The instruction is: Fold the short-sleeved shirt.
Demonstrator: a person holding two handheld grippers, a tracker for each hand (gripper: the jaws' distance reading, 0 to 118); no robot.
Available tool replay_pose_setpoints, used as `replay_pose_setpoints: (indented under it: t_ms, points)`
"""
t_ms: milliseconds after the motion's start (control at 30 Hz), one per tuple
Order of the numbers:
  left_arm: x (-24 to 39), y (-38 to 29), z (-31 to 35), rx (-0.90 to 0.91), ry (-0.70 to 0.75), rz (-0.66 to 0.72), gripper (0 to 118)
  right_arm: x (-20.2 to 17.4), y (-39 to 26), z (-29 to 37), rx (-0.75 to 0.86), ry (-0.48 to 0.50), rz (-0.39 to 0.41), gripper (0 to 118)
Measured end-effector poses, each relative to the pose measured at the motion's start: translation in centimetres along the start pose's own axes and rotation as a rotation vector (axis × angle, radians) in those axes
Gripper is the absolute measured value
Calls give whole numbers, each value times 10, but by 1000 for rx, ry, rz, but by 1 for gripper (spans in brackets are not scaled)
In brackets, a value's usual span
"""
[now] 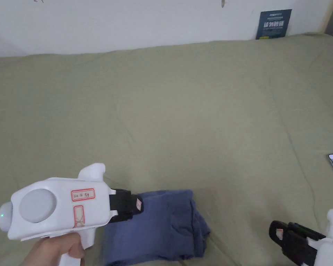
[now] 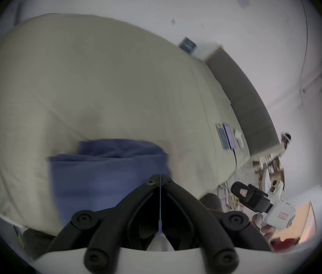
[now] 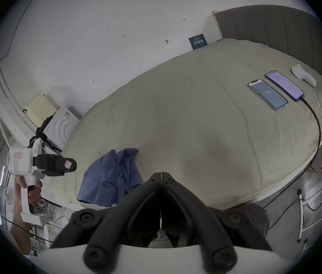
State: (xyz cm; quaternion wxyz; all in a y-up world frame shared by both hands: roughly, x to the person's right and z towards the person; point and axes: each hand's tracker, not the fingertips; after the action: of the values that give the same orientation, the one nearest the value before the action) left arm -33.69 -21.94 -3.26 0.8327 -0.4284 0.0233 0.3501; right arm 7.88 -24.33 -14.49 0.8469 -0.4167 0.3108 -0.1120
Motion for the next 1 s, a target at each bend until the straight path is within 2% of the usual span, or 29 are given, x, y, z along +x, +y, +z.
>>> replay_pose_setpoints:
  t_ms: [33,67,167,200,267,400,500,633,733,867,1000]
  points:
    - [-6,-4,-1,-10,-9,55,0,-2,0,-2,-5,4,1,0]
    - [-12,-5,-2,9,10,22,0,-3,0,-3,-8,8,0,0]
    - [-12,-13,-32,-31,-42,34,0,-6,0,-3,-10,13,-2,0]
    - [-8,-18,-49,-80,-112,93,0,-6,0,-2,-11,11,-2,0]
    - [-13,-16,-87,-139,-165,135,0,-6,0,0,-11,5,-4,0]
    - [10,-21,-144,-164,-264,129,0,2,3,7,-19,-34,-12,0]
    - [17,-27,-162,-181,-352,189,0,8,5,8,-21,-49,-25,0]
    - [4,-23,-179,-173,-314,158,0,3,8,0,-35,-49,-18,0]
    - [1,-12,-149,-157,-337,150,0,-13,10,-9,-54,-16,32,0]
    - [-8,-5,-62,-28,-335,106,0,-43,15,-37,-97,72,107,0]
    - [-51,-8,1,59,-187,87,0,-74,19,-90,-193,242,142,0]
